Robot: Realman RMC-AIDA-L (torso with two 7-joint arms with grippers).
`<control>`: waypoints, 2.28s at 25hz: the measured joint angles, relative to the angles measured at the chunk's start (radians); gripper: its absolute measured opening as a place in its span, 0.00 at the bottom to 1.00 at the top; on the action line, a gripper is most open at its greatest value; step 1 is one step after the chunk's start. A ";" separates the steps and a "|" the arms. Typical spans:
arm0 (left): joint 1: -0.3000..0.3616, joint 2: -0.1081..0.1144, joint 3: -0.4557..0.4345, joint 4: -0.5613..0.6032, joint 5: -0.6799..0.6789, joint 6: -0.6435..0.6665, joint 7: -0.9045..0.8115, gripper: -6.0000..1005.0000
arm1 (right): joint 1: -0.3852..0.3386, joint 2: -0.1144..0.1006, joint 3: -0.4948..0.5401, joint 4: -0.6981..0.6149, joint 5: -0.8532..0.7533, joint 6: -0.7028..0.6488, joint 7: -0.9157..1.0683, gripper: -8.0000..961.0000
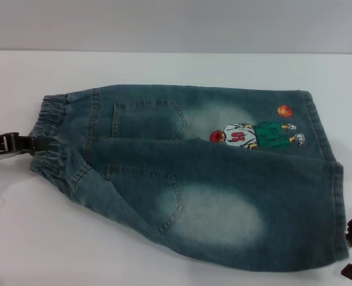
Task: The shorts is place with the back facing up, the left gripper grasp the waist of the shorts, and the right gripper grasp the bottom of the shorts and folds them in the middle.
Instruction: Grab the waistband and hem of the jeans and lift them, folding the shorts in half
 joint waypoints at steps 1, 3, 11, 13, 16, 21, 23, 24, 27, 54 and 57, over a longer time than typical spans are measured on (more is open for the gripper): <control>0.000 0.000 0.000 0.000 0.000 -0.002 -0.001 0.07 | 0.001 -0.001 -0.002 -0.002 -0.001 -0.001 0.001 0.76; -0.001 0.000 0.000 0.000 0.000 -0.003 -0.002 0.07 | 0.003 -0.003 -0.004 -0.003 -0.003 -0.002 0.004 0.76; -0.009 0.000 0.000 0.002 -0.001 -0.007 -0.004 0.07 | 0.008 -0.008 -0.005 -0.004 -0.004 0.005 0.008 0.76; -0.010 0.000 0.000 0.001 -0.001 -0.009 -0.004 0.07 | 0.010 -0.003 -0.005 -0.004 -0.001 0.005 0.008 0.76; -0.012 0.001 0.000 0.001 -0.001 -0.014 -0.004 0.07 | 0.013 0.006 -0.005 -0.004 0.000 0.007 0.004 0.76; -0.013 0.003 0.000 0.000 -0.002 -0.019 -0.004 0.07 | 0.022 0.013 -0.006 0.005 0.000 0.008 0.001 0.76; -0.014 0.003 0.000 0.000 -0.002 -0.020 -0.004 0.07 | 0.024 0.018 -0.008 0.005 0.000 0.006 0.001 0.76; -0.014 0.004 0.000 0.000 -0.002 -0.021 -0.004 0.07 | 0.024 0.019 -0.009 0.005 0.000 0.004 0.001 0.76; -0.014 0.004 0.000 0.000 -0.002 -0.021 -0.004 0.07 | 0.025 0.023 -0.018 0.005 0.000 -0.002 0.001 0.76; -0.004 0.000 0.000 0.000 -0.002 -0.021 0.002 0.07 | 0.015 0.050 -0.048 0.019 0.005 0.044 0.000 0.44; -0.004 0.000 0.000 0.000 -0.001 -0.021 0.001 0.07 | 0.014 0.050 -0.048 0.019 0.006 0.044 -0.001 0.31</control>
